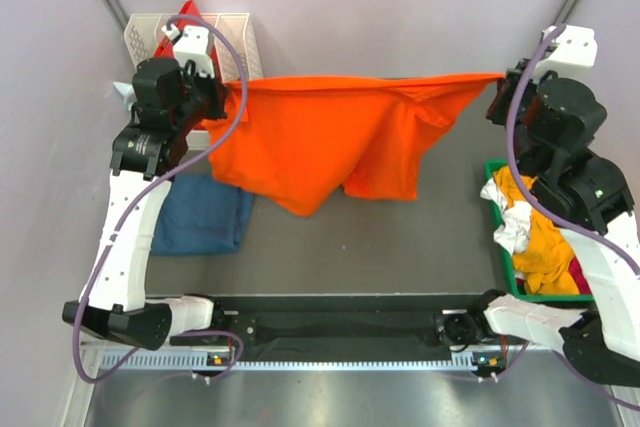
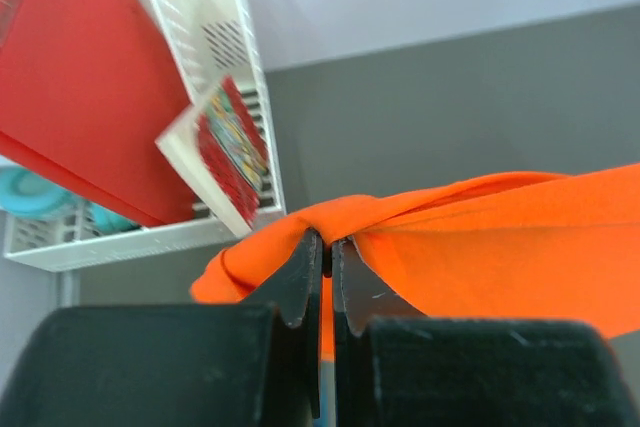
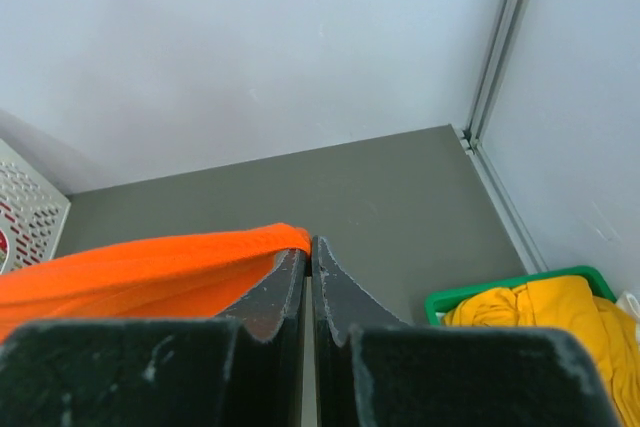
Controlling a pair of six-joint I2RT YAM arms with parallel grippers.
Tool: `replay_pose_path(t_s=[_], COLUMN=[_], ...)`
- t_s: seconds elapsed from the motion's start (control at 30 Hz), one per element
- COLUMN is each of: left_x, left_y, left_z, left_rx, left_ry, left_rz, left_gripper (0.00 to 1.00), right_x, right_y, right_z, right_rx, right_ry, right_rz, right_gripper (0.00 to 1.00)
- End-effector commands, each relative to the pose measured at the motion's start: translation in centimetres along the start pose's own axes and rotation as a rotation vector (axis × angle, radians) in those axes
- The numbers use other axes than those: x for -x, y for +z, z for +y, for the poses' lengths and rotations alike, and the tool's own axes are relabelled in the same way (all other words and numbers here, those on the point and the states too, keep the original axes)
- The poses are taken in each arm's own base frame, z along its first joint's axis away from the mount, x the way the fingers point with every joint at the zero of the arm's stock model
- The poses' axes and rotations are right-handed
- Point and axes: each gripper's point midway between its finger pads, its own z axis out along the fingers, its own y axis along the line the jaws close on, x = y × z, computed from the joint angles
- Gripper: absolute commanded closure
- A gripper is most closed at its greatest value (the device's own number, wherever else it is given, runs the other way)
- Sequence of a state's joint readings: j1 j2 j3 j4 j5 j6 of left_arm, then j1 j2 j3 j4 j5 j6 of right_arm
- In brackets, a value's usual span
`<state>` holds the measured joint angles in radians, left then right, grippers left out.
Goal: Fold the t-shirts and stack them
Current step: Flatten out the tshirt
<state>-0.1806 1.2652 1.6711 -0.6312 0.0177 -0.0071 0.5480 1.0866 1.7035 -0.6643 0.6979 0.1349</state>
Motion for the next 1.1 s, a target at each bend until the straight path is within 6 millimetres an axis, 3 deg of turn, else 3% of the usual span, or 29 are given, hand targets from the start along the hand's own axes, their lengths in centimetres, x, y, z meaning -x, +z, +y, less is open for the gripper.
replay_pose_path(t_s=[0.0, 0.1, 0.23, 0.33, 0.37, 0.43, 0.47, 0.53, 0.57, 0.63, 0.67, 0.7, 0.73, 0.77, 0.8, 0.83, 0.87, 0.97, 1.07], left_x=[-1.2, -3.5, -8.2, -11.6, -13.8, -15.4, -17.8, -18.7, -21.1, -21.0, -22.4, -22.5, -21.1, -22.4, -22.2, -20.3, -20.5, -18.1, -17.7], left_y=[-0.5, 1.4, 5.1, 8.6, 10.4, 12.6, 14.3, 16.6, 18.2, 20.3, 22.0, 22.9, 24.0, 25.3, 26.0, 26.7, 27.3, 27.3, 26.0], left_z=[1.1, 0.5, 0.0, -0.2, 0.0, -0.1, 0.0, 0.2, 0.3, 0.3, 0.4, 0.3, 0.7, 0.9, 1.1, 1.3, 1.5, 1.8, 1.1], left_rx=[0.021, -0.007, -0.036, -0.05, -0.04, -0.046, -0.042, -0.024, -0.015, 0.001, 0.012, 0.015, 0.047, 0.06, 0.072, 0.089, 0.102, 0.124, 0.096], left_ry=[0.0, -0.032, -0.051, -0.045, -0.044, -0.038, -0.039, -0.032, -0.033, -0.035, -0.037, -0.04, -0.044, -0.049, -0.054, -0.06, -0.063, -0.082, -0.106], left_rz=[0.023, 0.08, 0.178, 0.255, 0.311, 0.342, 0.392, 0.395, 0.44, 0.418, 0.425, 0.419, 0.381, 0.403, 0.397, 0.356, 0.355, 0.298, 0.289], left_gripper=[1.0, 1.0, 1.0, 1.0, 1.0, 1.0, 1.0, 1.0, 1.0, 1.0, 1.0, 1.0, 0.93, 0.89, 0.8, 0.69, 0.45, 0.13, 0.08], right_x=[1.8, 1.0, -1.5, -4.4, -5.2, -7.7, -8.4, -10.2, -10.6, -11.7, -12.1, -12.1, -12.7, -12.9, -13.2, -12.9, -13.0, -13.0, -13.5], right_y=[-1.9, -1.2, 1.3, 3.7, 4.3, 6.2, 6.7, 8.3, 8.8, 10.0, 10.4, 10.8, 11.4, 11.7, 12.0, 12.2, 12.4, 12.8, 13.1], right_z=[-3.7, -3.6, -2.5, -1.7, -1.5, -1.1, -0.9, -0.5, -0.3, 0.4, 0.7, 1.0, 1.3, 1.5, 1.7, 1.8, 2.0, 2.3, 2.6], right_rx=[-0.123, -0.143, -0.155, -0.161, -0.165, -0.179, -0.181, -0.191, -0.194, -0.192, -0.192, -0.188, -0.186, -0.185, -0.182, -0.18, -0.178, -0.169, -0.157], right_ry=[0.036, 0.005, -0.041, -0.065, -0.067, -0.071, -0.068, -0.067, -0.067, -0.076, -0.082, -0.085, -0.098, -0.102, -0.108, -0.11, -0.115, -0.124, -0.127], right_rz=[-0.055, -0.033, 0.02, 0.078, 0.091, 0.131, 0.137, 0.154, 0.156, 0.169, 0.178, 0.179, 0.192, 0.195, 0.201, 0.192, 0.194, 0.191, 0.199], right_gripper=[1.0, 1.0, 1.0, 1.0, 1.0, 1.0, 1.0, 1.0, 1.0, 1.0, 1.0, 1.0, 1.0, 1.0, 1.0, 1.0, 1.0, 1.0, 1.0])
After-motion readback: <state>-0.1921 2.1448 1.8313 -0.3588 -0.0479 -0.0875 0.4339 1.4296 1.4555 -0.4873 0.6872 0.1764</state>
